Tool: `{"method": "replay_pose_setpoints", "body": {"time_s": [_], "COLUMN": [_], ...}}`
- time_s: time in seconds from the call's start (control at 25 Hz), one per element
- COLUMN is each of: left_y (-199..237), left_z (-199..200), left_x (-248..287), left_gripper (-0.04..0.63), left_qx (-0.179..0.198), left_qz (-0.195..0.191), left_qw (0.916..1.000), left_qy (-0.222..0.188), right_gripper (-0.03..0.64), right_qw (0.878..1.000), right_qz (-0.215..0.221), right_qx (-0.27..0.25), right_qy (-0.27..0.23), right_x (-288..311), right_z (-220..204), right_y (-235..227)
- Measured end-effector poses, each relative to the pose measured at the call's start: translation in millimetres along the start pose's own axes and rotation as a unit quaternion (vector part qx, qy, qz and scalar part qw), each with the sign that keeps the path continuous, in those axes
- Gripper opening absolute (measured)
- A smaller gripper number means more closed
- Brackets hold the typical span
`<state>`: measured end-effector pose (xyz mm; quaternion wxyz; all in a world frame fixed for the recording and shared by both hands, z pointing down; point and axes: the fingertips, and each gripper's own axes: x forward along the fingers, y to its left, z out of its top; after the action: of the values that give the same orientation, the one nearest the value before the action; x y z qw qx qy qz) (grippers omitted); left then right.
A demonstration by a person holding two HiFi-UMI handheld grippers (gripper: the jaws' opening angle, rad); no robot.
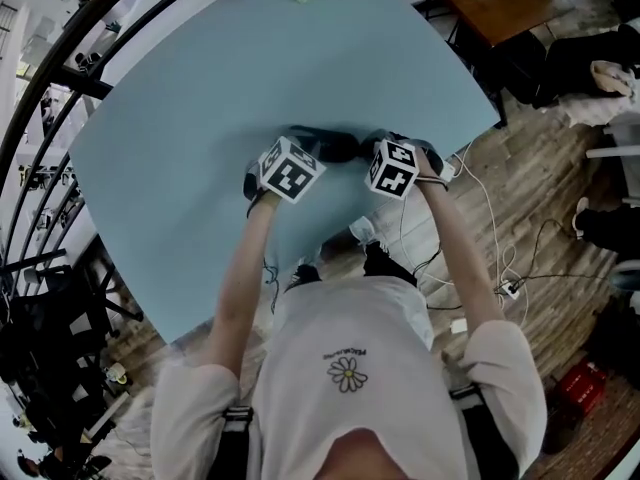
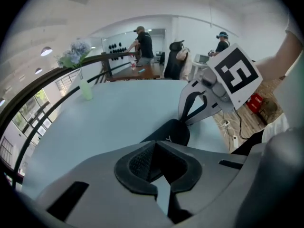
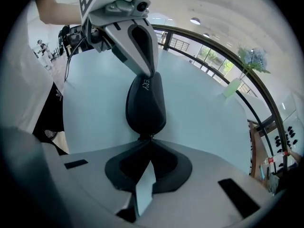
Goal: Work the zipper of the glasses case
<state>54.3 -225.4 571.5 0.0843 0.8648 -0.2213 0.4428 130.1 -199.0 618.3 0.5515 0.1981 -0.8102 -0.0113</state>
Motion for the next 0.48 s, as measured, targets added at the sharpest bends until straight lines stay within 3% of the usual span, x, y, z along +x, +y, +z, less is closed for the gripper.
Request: {"method": "replay_pose_setpoints", "body": {"time_s": [0.12,0.32,0.48], "left_y": [-5,-6,-5], "left_z": [-5,-4,-6], "left_x": [5,7,6], "left_gripper": [0.015,0.014,0.014], "left_qx": [-0.005,0.029,0.018], "left_qz": [-0.010,0.002,-0.008], "left_qw": [0.9998,0.9990,0.9992], "left_qy": [0.018,0.035,0.034], "right_gripper": [0.008,0.008,0.008], "right_qw": [1.000,0.999,0.998], "right_qz": [0.004,0.011,0.017], "right_qx": [0.027,0.043,0.053], "right_qy": [-0.012,-0.025,-0.015], "right_x": [2,-3,-2], "right_z": [-4,3,11], "right_y": [8,25,39]}}
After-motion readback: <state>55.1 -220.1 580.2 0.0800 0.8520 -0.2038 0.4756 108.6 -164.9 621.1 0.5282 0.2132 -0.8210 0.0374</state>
